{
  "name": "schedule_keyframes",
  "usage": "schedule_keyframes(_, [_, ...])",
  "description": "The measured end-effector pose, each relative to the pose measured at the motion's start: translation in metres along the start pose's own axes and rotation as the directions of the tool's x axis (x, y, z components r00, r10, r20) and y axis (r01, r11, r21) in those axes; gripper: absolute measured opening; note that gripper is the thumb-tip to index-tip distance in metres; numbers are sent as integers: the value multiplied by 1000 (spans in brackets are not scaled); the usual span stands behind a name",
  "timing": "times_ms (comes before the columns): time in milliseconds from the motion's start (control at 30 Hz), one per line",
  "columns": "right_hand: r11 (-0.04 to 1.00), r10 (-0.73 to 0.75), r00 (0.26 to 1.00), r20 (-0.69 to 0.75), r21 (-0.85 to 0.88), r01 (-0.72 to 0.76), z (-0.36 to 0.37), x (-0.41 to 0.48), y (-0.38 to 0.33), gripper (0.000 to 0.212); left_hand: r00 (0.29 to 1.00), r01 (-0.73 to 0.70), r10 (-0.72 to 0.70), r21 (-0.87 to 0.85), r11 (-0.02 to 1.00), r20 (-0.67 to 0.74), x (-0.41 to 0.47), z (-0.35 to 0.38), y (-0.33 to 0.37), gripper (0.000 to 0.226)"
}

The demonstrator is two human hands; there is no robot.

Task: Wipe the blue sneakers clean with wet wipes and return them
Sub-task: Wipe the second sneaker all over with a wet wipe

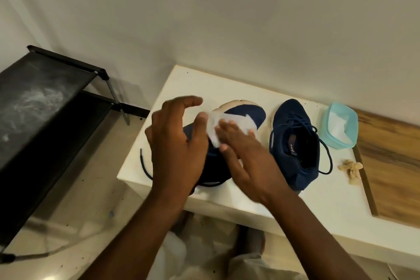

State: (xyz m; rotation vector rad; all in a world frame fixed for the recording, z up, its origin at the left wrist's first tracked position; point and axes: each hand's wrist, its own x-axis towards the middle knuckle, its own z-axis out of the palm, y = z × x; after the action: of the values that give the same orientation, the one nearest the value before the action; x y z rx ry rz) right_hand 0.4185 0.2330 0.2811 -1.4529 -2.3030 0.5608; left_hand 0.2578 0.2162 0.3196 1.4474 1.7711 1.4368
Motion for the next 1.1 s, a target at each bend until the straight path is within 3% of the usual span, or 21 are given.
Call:
schedule_keyframes(67, [997,-80,996,31,5,80,8,-3,-15,49,995,46,-66,231,972,80,9,5,-34,27])
schedule_keyframes(133, [993,-114,993,36,-37,115,13,-4,-10,50,980,108,-152,294,950,131,5,18,-51,27])
schedule_keyframes(367, [954,98,993,-71,-278,-114,-4,25,10,57,966,252,-257,105,962,38,-9,33,-42,32])
schedule_keyframes(500, [958,-68,987,148,-266,105,9,22,-21,58,953,303,-303,19,953,-1,-11,33,-43,39])
schedule_keyframes(567, [956,-76,989,127,-272,108,2,23,-13,57,953,303,-303,-34,952,0,-15,35,-43,45])
schedule_keyframes(700, [917,67,997,-26,-392,-72,-8,27,8,59,955,295,-296,-11,955,-8,-20,39,-40,47])
schedule_keyframes(867, [943,-106,984,144,-298,145,15,17,-15,54,960,280,-281,-41,959,-12,-15,38,-40,42])
schedule_keyframes(933, [945,-108,993,40,-306,115,9,20,-1,50,969,247,-247,-8,969,3,-10,37,-44,38])
schedule_keyframes(1033, [945,27,988,-153,-319,-75,-3,24,19,47,977,196,-202,92,976,64,1,37,-53,24])
schedule_keyframes(1100, [955,35,987,-154,-287,-79,0,22,15,47,980,163,-176,130,978,95,7,39,-57,16])
